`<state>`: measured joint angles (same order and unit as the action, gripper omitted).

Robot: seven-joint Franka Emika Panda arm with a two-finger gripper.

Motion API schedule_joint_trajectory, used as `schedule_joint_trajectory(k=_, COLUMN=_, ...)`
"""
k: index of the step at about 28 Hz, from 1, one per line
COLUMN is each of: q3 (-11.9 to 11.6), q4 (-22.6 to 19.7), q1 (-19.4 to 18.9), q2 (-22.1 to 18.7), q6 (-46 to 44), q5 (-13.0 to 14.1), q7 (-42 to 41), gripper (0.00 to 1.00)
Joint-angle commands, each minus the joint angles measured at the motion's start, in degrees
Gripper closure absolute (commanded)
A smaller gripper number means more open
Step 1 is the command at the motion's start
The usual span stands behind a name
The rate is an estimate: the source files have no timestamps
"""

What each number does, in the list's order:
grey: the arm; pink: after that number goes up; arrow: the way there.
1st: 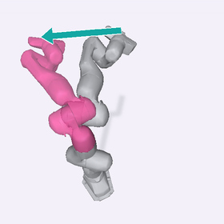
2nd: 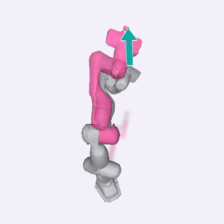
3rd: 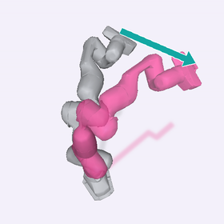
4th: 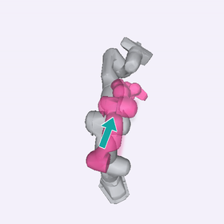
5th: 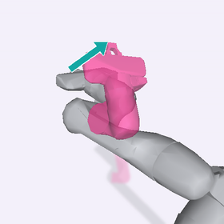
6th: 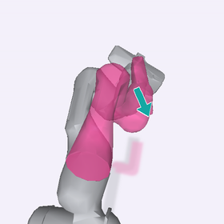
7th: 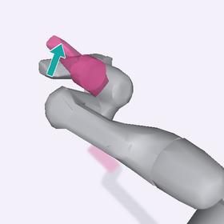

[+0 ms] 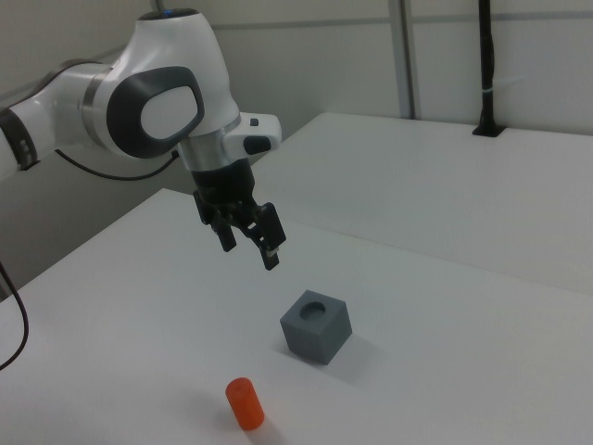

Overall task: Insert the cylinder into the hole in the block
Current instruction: 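Move the open gripper down over the orange cylinder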

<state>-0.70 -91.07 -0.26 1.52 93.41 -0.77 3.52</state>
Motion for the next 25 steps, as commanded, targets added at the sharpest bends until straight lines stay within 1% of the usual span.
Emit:
schedule_joint_trajectory(k=1, q3=-0.53, q4=-2.26, q1=0.17, q2=-0.56, q6=0.55, q5=1.39, q7=-1.67, gripper=0.00)
schedule_joint_trajectory(k=3, q3=-0.62, q4=-3.32, q1=0.09, q2=-0.82, q6=0.55, q5=1.39, q7=-2.72, gripper=0.00)
schedule_joint_trajectory(k=6, q3=-0.36, q4=-6.31, q1=-0.35, q2=-1.43, q6=0.81, q5=1.39, q7=-3.08, gripper=0.00)
schedule_joint_trajectory(k=8, q3=0.08, q4=-9.12, q1=-0.53, q2=-2.05, q6=2.04, q5=1.39, q7=-2.99, gripper=0.00)
schedule_joint_trajectory(k=12, q3=0.08, q4=-14.39, q1=-0.70, q2=-3.80, q6=5.11, q5=1.48, q7=-2.99, gripper=0.00)
schedule_joint_trajectory(k=13, q3=0.25, q4=-17.80, q1=-0.97, q2=-4.76, q6=7.12, q5=1.48, q7=-3.08, gripper=0.00)
schedule_joint_trajectory(k=17, q3=0.26, q4=-24.67, q1=-2.29, q2=-5.92, q6=13.36, q5=1.48, q7=-3.08, gripper=0.00)
schedule_joint_trajectory(k=18, q3=0.26, q4=-27.64, q1=-2.55, q2=-6.09, q6=16.42, q5=1.39, q7=-3.08, gripper=0.00)
schedule_joint_trajectory(k=24, q3=0.26, q4=-34.51, q1=-3.61, q2=-5.31, q6=24.87, q5=0.69, q7=-3.08, gripper=0.00)
schedule_joint_trajectory(k=25, q3=0.26, q4=-35.05, q1=-3.61, q2=-5.22, q6=25.41, q5=0.60, q7=-3.08, gripper=0.00)
